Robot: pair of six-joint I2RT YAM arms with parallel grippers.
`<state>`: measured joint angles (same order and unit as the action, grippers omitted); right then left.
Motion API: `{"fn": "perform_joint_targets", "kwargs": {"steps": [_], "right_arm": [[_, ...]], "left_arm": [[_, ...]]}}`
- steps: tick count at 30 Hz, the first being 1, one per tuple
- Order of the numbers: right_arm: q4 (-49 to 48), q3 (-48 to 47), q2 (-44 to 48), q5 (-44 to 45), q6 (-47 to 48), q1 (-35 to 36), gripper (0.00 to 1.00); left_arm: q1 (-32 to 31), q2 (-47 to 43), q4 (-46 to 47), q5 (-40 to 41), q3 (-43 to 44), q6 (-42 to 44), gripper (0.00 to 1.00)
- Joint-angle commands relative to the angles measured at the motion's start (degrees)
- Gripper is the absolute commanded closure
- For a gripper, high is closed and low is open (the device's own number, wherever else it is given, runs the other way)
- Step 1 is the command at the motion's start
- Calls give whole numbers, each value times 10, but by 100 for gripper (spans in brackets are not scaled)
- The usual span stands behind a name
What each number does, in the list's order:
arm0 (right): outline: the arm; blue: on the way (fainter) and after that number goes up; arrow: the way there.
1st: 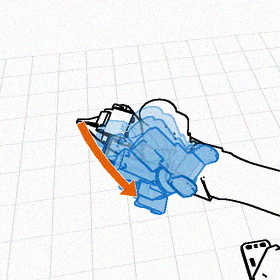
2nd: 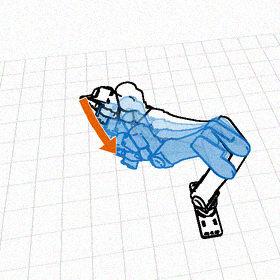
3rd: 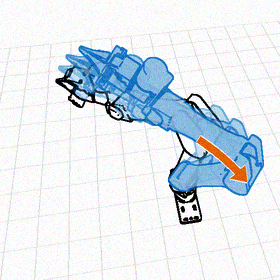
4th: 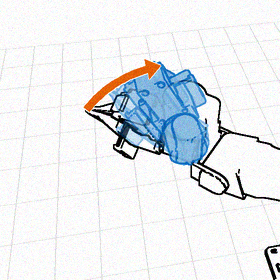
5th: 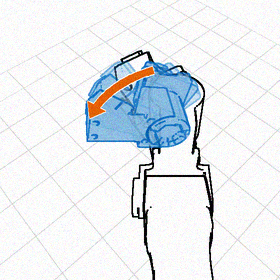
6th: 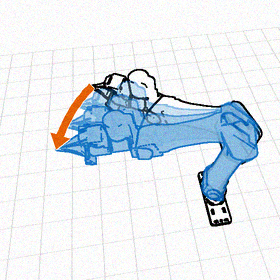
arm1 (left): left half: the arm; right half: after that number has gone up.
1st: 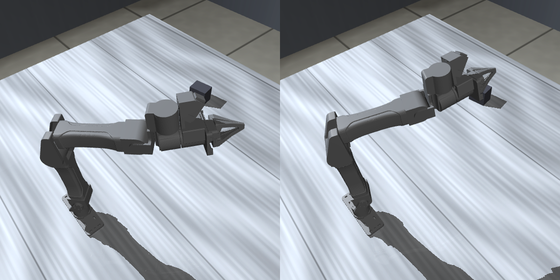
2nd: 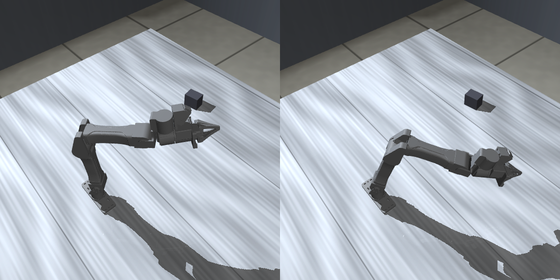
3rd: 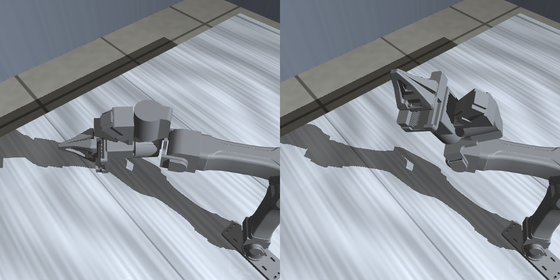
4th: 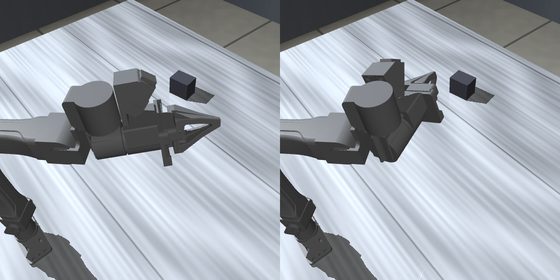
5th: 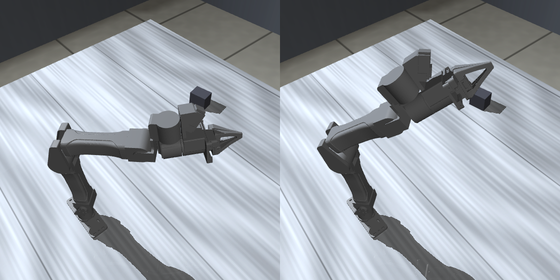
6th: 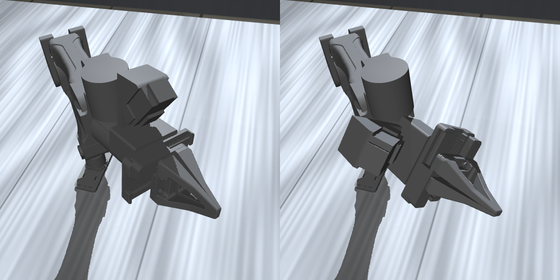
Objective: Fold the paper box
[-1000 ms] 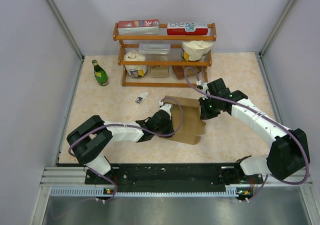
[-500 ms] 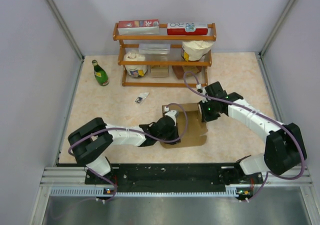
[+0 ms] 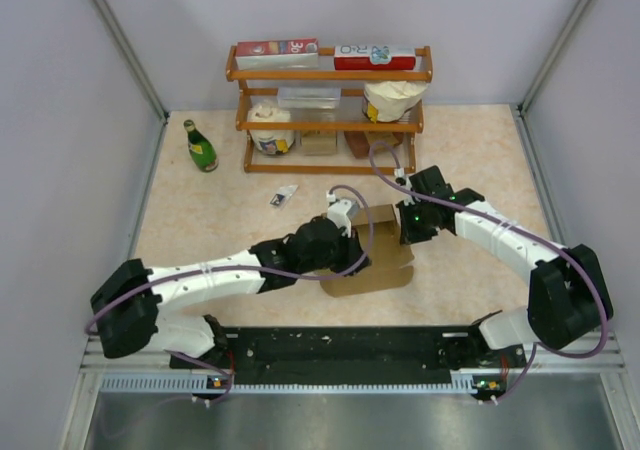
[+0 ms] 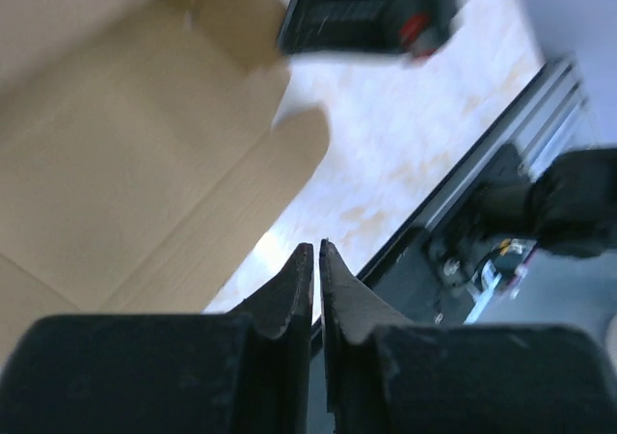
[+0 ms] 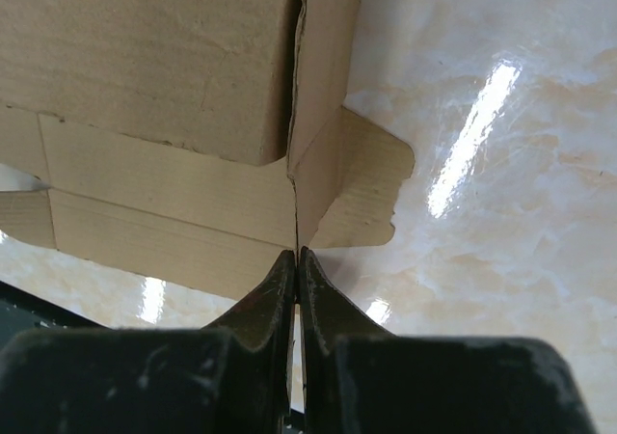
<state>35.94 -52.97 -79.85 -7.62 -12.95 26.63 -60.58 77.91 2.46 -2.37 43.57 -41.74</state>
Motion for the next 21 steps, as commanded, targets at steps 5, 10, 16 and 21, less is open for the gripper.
{"fn": "perform_joint_targets", "kwargs": {"steps": [5, 10, 16, 21], "right_arm": [[-14, 15, 6, 10, -2, 5, 100], [-18, 13, 5, 5, -3, 5, 100], [-18, 14, 9, -1, -4, 5, 100], [-18, 16, 13, -3, -2, 5, 100]], "left_arm": [[97, -73, -43, 63, 91, 138, 84], [165, -24, -43, 36, 103, 186, 87], [175, 3, 6, -3, 98, 242, 69], [216, 13, 32, -65, 104, 261, 55]]}}
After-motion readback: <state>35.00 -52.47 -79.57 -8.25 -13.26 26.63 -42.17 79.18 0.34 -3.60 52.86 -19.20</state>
